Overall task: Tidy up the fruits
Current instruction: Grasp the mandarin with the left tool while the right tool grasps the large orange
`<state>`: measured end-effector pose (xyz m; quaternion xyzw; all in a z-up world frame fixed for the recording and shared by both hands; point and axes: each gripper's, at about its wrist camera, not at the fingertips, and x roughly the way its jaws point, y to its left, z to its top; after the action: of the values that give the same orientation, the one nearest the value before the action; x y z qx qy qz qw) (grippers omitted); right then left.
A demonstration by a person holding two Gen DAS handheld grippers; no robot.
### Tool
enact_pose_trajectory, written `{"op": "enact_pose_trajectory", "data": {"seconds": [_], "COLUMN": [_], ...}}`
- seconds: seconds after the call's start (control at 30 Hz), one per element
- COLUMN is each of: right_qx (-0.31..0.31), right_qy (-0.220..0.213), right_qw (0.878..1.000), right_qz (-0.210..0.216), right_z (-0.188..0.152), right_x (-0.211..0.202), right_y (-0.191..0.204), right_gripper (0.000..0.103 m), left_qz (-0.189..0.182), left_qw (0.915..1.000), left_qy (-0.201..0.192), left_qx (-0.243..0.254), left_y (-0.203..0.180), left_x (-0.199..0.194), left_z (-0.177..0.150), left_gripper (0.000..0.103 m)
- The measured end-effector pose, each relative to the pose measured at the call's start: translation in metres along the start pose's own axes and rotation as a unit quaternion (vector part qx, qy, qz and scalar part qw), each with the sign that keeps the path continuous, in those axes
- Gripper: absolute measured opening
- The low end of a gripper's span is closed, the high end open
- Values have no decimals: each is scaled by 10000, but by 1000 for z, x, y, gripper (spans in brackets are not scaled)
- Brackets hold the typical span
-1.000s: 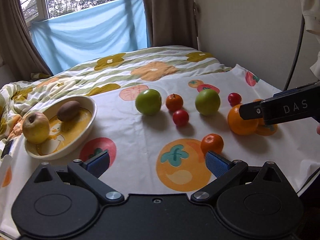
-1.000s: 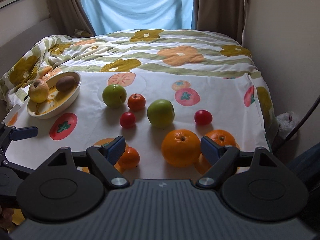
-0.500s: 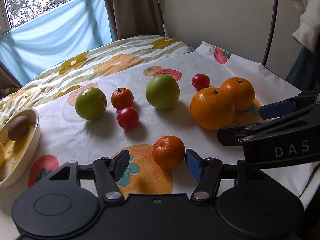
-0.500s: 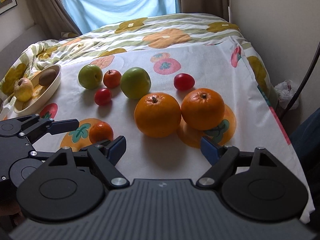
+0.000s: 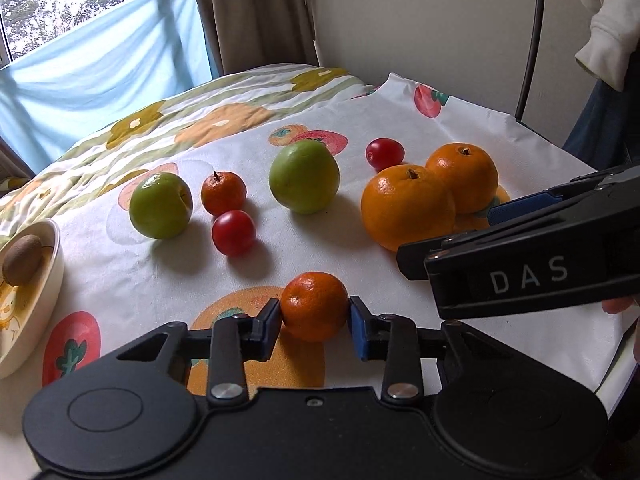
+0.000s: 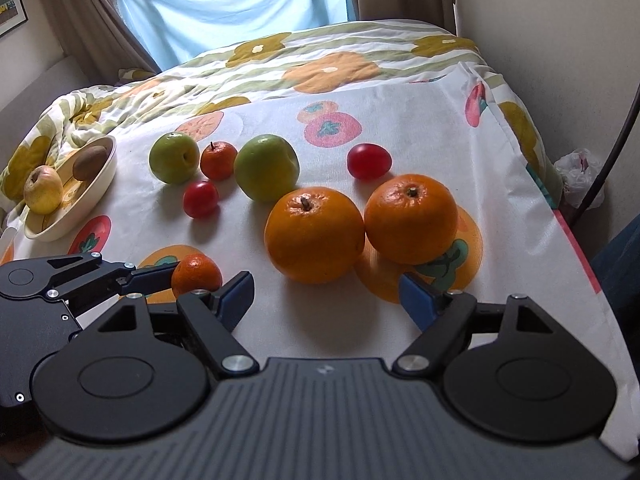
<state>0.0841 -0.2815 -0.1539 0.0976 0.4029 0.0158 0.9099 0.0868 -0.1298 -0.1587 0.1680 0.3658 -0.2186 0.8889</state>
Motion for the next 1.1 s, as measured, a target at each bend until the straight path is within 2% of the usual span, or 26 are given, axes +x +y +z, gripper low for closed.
{"op": "enact_pose_trajectory", "data": {"seconds": [0.1, 0.33, 0.6, 0.8, 1.1], "right_qx": [-2, 10, 151, 140, 83], "right_qy": [-2, 32, -25, -112, -189], "right_qw": [10000, 10000, 9998, 9990, 9993], "right_qz": [-36, 37, -137, -399, -324], "right_z": [3, 10, 17, 21, 22], "right_x": [4, 14, 23, 29, 21], "right_y": [2, 8, 14, 20, 25], "right_gripper": [93, 82, 82, 77, 76], "left_qz": [48, 183, 322, 337, 455], "left_qw": [10000, 9997, 9991, 9988, 9977], "left_qy": [-3, 15, 57, 62, -48], "left_qx": [-21, -138, -265, -350, -505], "left_y": [2, 9, 17, 18, 26], "left_x": [-2, -7, -12, -14, -25], "left_z": [-2, -9, -14, -14, -12], "left_gripper": [39, 39, 39, 39, 39]}}
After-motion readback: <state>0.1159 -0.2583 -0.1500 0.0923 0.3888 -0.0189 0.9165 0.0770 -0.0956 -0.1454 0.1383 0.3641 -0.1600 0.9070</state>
